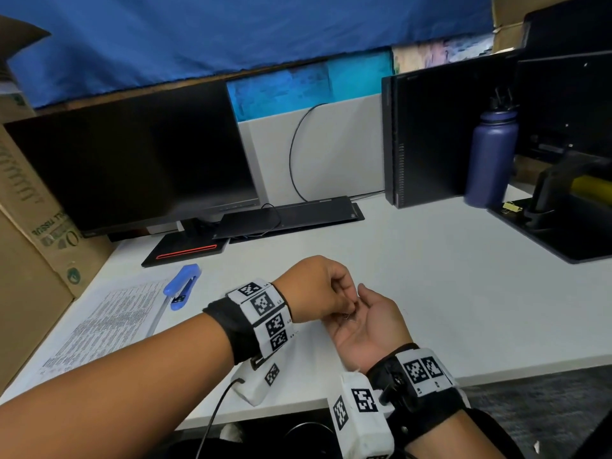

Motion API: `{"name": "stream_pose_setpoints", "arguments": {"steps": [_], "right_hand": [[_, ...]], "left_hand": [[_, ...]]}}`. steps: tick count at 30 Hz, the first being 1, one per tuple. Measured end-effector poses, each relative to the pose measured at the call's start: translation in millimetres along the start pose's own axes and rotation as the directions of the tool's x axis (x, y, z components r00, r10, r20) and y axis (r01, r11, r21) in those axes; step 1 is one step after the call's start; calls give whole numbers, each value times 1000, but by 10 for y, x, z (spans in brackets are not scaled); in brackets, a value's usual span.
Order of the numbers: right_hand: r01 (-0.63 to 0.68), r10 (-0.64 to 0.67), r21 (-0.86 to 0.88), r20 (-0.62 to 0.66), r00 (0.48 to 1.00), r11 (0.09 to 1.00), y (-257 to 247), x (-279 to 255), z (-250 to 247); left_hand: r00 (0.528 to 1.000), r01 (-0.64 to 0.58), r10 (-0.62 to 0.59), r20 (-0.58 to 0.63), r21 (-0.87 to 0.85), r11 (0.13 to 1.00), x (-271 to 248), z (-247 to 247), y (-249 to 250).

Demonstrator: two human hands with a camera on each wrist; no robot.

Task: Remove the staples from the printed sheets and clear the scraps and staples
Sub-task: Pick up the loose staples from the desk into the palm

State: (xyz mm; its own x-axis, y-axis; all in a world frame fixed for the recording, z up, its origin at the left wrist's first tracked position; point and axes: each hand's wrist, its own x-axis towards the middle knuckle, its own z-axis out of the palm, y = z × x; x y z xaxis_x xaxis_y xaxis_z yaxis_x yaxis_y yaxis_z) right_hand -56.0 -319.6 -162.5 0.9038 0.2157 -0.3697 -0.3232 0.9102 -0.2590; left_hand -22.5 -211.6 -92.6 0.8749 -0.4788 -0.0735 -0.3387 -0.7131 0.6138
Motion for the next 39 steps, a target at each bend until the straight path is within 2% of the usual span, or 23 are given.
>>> {"name": "stream_pose_setpoints", "arguments": {"steps": [7,10,12,13,15,17,19,24,27,34,36,39], "right_hand": [[13,-13,-14,7,1000,1000,10,-9,18],[-1,0,-17,-9,1000,1000,-29,-7,20],[11,-12,-26,-27,1000,1000,-115,-7,2],[26,-26,-23,-32,999,999,-170,-5,-12],[61,-61,-3,-40,997,998,-276,-3,-35],[84,-83,9,-46,995,996,-341,-5,-41],[86,-86,12,-46,995,996,-354,-8,-41],[60,-60,-6,-42,997,998,-291,-6,-45],[50,-51,-20,-56,997,999,-262,3,-52],[50,-52,-37,-66,996,998,-223,-15,-49],[43,-46,-45,-71,996,998,-190,-12,-48],[25,-29,-60,-71,997,998,-120,-8,-43]], "left_hand": [[1000,-4,3,-17,-101,995,-9,-78,-57],[996,24,-34,-78,-128,991,-17,-190,-202],[986,98,-101,-136,-32,995,-23,-276,-372],[981,144,-133,-139,74,987,-30,-315,-468],[979,202,-196,-53,358,912,-86,-343,-636],[967,185,-247,60,499,846,-158,-283,-754],[974,105,-196,115,538,836,-203,-178,-812],[993,-5,-75,95,651,759,-244,11,-897],[994,-15,-58,92,641,768,-260,22,-869],[995,59,-99,26,643,763,-245,-37,-832],[990,132,-132,-39,549,825,-218,-127,-770],[979,178,-149,-141,225,958,-201,-232,-600]]}}
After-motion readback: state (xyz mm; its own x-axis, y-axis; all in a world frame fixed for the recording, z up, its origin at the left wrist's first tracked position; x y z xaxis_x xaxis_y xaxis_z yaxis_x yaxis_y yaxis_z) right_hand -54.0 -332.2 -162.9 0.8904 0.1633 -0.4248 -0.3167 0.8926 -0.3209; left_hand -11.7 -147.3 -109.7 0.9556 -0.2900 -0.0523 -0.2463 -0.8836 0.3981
